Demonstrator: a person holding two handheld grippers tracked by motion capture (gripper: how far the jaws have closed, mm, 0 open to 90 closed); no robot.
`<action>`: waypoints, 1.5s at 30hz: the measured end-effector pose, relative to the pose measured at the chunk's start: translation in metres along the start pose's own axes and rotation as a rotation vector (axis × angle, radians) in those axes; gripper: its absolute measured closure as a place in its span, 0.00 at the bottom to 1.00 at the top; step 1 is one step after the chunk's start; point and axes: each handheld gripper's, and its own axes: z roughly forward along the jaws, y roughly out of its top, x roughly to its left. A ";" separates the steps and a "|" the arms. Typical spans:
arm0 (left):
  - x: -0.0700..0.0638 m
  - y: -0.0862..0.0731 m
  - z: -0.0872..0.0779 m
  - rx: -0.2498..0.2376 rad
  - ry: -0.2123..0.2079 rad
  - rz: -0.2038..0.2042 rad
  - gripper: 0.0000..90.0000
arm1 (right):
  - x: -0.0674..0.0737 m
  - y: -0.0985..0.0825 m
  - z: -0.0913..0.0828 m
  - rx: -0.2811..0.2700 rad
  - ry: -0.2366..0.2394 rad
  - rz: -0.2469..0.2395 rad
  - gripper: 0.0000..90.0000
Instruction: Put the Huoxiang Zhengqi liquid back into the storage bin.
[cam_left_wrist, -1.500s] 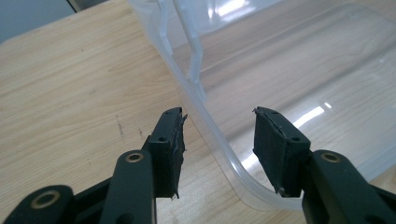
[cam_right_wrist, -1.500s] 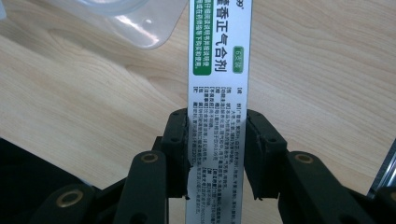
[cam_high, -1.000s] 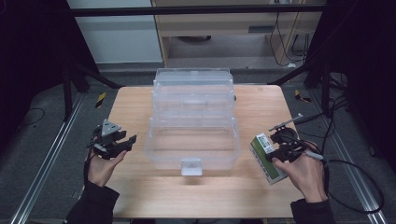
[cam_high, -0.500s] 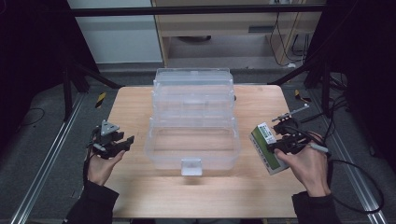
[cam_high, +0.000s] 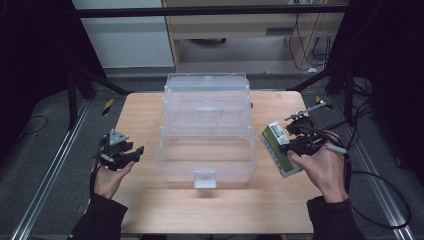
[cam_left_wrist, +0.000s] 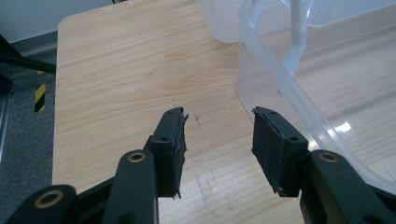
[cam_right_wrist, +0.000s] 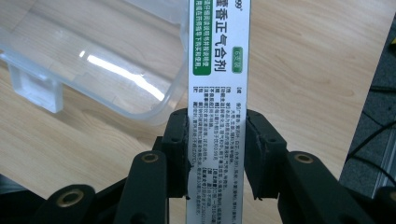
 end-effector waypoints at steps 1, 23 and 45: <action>0.000 0.000 0.000 -0.001 0.000 -0.002 0.59 | 0.001 0.002 -0.001 -0.005 0.000 -0.011 0.72; 0.001 -0.002 0.003 0.010 -0.005 -0.001 0.59 | 0.024 0.042 0.003 -0.036 0.080 -0.161 0.72; 0.002 -0.003 0.005 0.016 -0.005 -0.003 0.59 | 0.042 0.079 0.024 -0.032 0.280 -0.420 0.72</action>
